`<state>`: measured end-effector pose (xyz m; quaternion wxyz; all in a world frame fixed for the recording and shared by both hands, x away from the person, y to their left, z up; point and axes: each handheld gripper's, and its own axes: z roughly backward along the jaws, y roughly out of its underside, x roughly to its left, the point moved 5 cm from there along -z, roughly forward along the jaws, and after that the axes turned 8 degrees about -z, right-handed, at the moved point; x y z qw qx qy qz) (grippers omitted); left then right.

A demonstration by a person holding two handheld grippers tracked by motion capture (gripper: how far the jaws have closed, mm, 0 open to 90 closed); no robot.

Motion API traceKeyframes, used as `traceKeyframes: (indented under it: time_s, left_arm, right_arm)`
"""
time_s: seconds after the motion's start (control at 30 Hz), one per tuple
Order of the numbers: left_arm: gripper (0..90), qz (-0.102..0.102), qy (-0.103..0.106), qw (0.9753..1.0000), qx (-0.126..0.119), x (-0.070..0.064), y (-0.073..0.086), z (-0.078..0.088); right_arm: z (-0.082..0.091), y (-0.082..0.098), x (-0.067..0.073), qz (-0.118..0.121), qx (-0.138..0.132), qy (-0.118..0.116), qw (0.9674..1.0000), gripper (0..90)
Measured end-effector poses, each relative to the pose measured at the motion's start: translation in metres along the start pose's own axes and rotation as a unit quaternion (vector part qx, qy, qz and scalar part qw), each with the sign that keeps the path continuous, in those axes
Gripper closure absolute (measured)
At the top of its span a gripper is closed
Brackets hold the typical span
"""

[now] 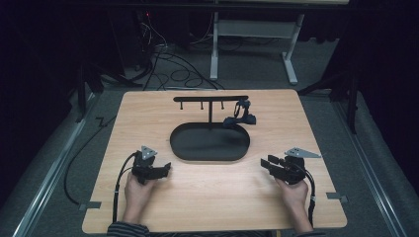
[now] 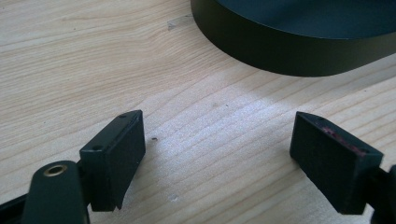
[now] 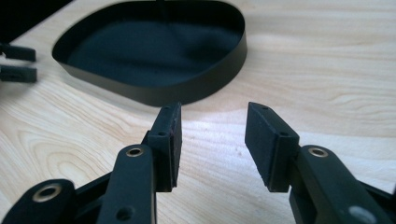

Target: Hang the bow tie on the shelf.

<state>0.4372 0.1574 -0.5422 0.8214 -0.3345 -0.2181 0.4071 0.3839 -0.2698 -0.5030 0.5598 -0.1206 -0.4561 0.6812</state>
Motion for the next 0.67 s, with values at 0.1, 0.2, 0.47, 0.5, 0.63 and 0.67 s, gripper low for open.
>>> traceKeyframes:
  time_s: [0.1, 0.2, 0.47, 0.5, 0.63, 0.67]
  left_arm:
    - [18.6, 0.0, 0.0, 1.0, 0.0, 0.0, 0.0, 0.0]
    - [18.6, 0.0, 0.0, 1.0, 0.0, 0.0, 0.0, 0.0]
    - [18.6, 0.0, 0.0, 1.0, 0.0, 0.0, 0.0, 0.0]
    - [18.6, 0.0, 0.0, 1.0, 0.0, 0.0, 0.0, 0.0]
    - [18.6, 0.0, 0.0, 1.0, 0.0, 0.0, 0.0, 0.0]
    - [18.6, 0.0, 0.0, 1.0, 0.0, 0.0, 0.0, 0.0]
  right_arm:
    - [-0.008, 0.006, 0.001, 0.017, 0.009, 0.019, 0.9996, 57.2]
    - [-0.018, 0.013, 0.0, 0.033, 0.024, 0.037, 0.9985, 56.6]
    - [-0.034, 0.021, 0.005, 0.085, 0.053, 0.091, 0.9908, 54.3]
    - [-0.034, 0.021, 0.006, 0.09, 0.054, 0.094, 0.9901, 53.5]
    - [-0.034, 0.021, 0.006, 0.092, 0.056, 0.094, 0.9897, 51.1]
    - [-0.034, 0.021, 0.006, 0.092, 0.056, 0.093, 0.9898, 50.8]
